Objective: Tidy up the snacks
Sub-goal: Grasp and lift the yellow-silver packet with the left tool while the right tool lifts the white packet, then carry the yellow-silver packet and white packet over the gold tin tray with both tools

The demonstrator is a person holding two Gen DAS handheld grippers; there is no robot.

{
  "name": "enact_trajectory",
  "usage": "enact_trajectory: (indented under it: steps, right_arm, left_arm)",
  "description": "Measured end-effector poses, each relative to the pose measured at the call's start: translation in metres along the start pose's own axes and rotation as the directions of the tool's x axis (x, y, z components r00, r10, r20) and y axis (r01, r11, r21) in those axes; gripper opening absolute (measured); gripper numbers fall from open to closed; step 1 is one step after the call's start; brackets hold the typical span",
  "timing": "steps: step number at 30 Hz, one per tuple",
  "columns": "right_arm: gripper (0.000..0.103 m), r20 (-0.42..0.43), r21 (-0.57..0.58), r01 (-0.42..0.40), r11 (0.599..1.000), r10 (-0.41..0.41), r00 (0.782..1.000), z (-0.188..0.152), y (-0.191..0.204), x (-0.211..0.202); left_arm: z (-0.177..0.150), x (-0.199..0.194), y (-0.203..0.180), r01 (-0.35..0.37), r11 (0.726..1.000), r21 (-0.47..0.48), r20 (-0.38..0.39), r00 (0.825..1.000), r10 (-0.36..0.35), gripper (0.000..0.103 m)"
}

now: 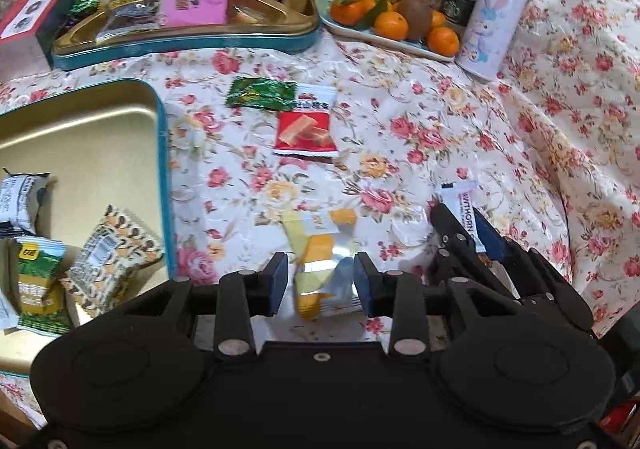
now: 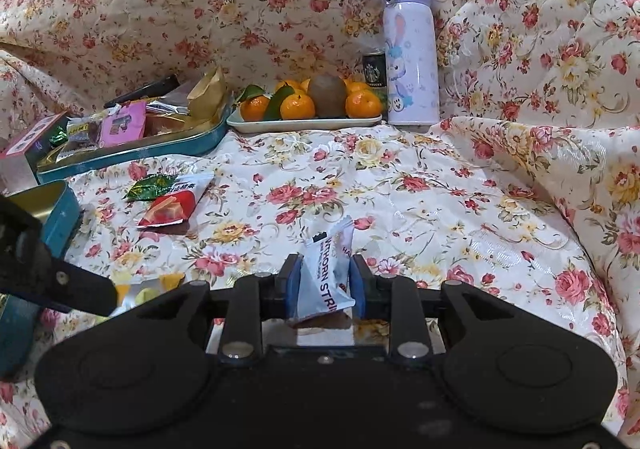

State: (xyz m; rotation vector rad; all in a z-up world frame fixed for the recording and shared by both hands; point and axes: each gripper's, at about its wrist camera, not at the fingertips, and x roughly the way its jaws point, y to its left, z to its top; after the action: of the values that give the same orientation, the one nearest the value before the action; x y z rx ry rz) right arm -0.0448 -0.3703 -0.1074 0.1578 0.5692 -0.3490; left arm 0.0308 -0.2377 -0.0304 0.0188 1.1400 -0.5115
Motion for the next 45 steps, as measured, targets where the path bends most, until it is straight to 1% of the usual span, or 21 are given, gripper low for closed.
enact_trajectory:
  steps: [4,6,8,13,22,29,36,39,40,41,42,43,45]
  right_arm:
    - [0.028,0.008,-0.005,-0.004,1.0,0.004,1.0,-0.001,-0.001,-0.001]
    - [0.028,0.011,-0.006,-0.006,1.0,0.006,1.0,-0.002,-0.001,-0.001]
    - [0.028,0.013,-0.005,-0.006,1.0,0.006,1.0,-0.002,-0.001,-0.001]
    - [0.028,0.015,-0.006,-0.007,1.0,0.007,1.0,-0.003,-0.001,-0.001]
    - [0.028,0.017,-0.008,-0.01,1.0,0.01,1.0,-0.002,0.0,-0.002]
    - [0.027,0.002,0.023,-0.025,0.999,0.025,1.0,-0.002,-0.005,-0.008]
    - [0.027,-0.015,0.079,-0.028,0.996,0.03,0.999,-0.006,-0.011,-0.021]
    - [0.027,-0.027,0.12,-0.033,0.992,0.037,0.999,-0.005,-0.015,-0.024]
    - [0.027,-0.029,0.129,-0.035,0.991,0.039,0.999,-0.005,-0.016,-0.026]
    - [0.027,-0.03,0.135,-0.035,0.99,0.039,0.999,-0.005,-0.017,-0.027]
    - [0.027,-0.03,0.14,-0.033,0.99,0.037,0.999,-0.005,-0.017,-0.029]
    - [0.027,-0.03,0.142,-0.03,0.989,0.035,0.999,-0.005,-0.018,-0.03]
    - [0.027,-0.029,0.146,-0.029,0.989,0.033,0.999,-0.004,-0.018,-0.033]
  left_arm:
    - [0.0,0.009,-0.006,-0.026,1.0,0.012,-0.017,1.0,0.027,0.045]
    - [0.0,0.012,-0.008,-0.034,0.999,0.014,-0.023,0.999,0.035,0.048]
    - [0.0,0.014,-0.01,-0.038,0.999,0.02,-0.026,0.999,0.038,0.05]
    - [0.0,0.018,-0.015,-0.043,0.999,0.026,-0.03,0.999,0.044,0.05]
    - [0.002,0.024,-0.012,-0.015,1.0,0.007,-0.046,0.999,0.016,0.052]
    - [0.003,0.025,-0.009,0.005,1.0,-0.007,-0.048,0.999,-0.006,0.052]
    - [0.004,0.027,-0.014,0.01,1.0,0.012,-0.047,0.999,-0.009,0.052]
    - [0.004,0.027,-0.015,0.007,1.0,0.017,-0.034,0.999,-0.006,0.042]
    - [0.004,0.026,-0.014,0.02,1.0,0.013,-0.031,0.999,-0.02,0.038]
    - [0.005,0.026,-0.012,0.039,0.999,0.007,-0.031,0.999,-0.039,0.026]
    - [0.005,0.025,-0.011,0.058,0.998,0.003,-0.033,0.998,-0.058,0.023]
    - [0.005,0.023,-0.011,0.067,0.998,0.003,-0.032,0.997,-0.067,0.023]
    - [0.005,0.017,-0.012,0.054,0.998,0.014,-0.014,0.998,-0.054,0.023]
